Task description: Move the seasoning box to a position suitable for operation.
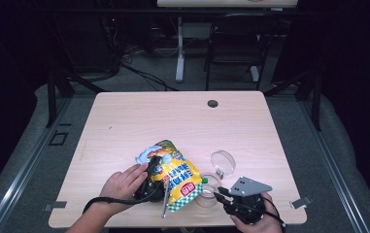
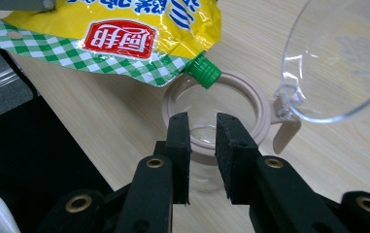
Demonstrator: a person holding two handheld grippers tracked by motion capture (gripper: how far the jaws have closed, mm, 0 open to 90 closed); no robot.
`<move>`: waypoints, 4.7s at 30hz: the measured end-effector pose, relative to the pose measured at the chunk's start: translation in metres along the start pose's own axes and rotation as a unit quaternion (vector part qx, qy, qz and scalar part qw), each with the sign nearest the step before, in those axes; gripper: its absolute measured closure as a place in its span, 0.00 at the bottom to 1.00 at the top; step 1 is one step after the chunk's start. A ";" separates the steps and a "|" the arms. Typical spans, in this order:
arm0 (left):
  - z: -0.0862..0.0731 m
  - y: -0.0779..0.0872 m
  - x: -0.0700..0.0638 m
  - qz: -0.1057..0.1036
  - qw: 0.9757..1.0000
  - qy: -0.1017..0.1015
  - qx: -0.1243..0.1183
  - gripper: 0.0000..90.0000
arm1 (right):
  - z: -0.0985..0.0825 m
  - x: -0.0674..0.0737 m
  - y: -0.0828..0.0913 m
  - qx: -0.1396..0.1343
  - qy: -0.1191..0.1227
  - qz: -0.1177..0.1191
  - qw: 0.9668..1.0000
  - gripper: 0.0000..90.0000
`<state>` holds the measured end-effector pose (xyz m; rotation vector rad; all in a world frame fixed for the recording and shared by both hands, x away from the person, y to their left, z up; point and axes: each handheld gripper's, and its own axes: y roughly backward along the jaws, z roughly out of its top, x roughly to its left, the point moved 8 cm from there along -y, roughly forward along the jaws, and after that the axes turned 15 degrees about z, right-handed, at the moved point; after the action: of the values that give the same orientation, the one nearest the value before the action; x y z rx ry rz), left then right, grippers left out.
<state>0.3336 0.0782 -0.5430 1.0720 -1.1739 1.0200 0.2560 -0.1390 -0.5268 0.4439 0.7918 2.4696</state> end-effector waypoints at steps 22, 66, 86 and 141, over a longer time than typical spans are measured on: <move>0.005 -0.001 0.000 -0.002 1.000 0.005 -0.010 0.70 | 0.007 -0.011 -0.029 0.044 0.067 -0.042 0.996 0.77; 0.008 -0.002 0.000 -0.024 0.999 -0.021 -0.008 0.70 | 0.013 -0.002 -0.051 0.126 0.295 -0.132 0.938 0.76; 0.008 -0.001 0.007 -0.015 0.999 -0.040 -0.005 0.70 | 0.013 0.002 -0.053 0.116 0.305 -0.139 0.935 0.81; 0.020 -0.002 0.024 0.053 0.993 -0.104 -0.016 0.72 | 0.009 -0.003 -0.050 0.085 0.287 -0.150 0.942 0.84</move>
<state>0.3343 0.0595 -0.5177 1.1203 -1.4242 0.9831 0.2808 -0.1017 -0.5504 -0.3475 1.2051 2.2571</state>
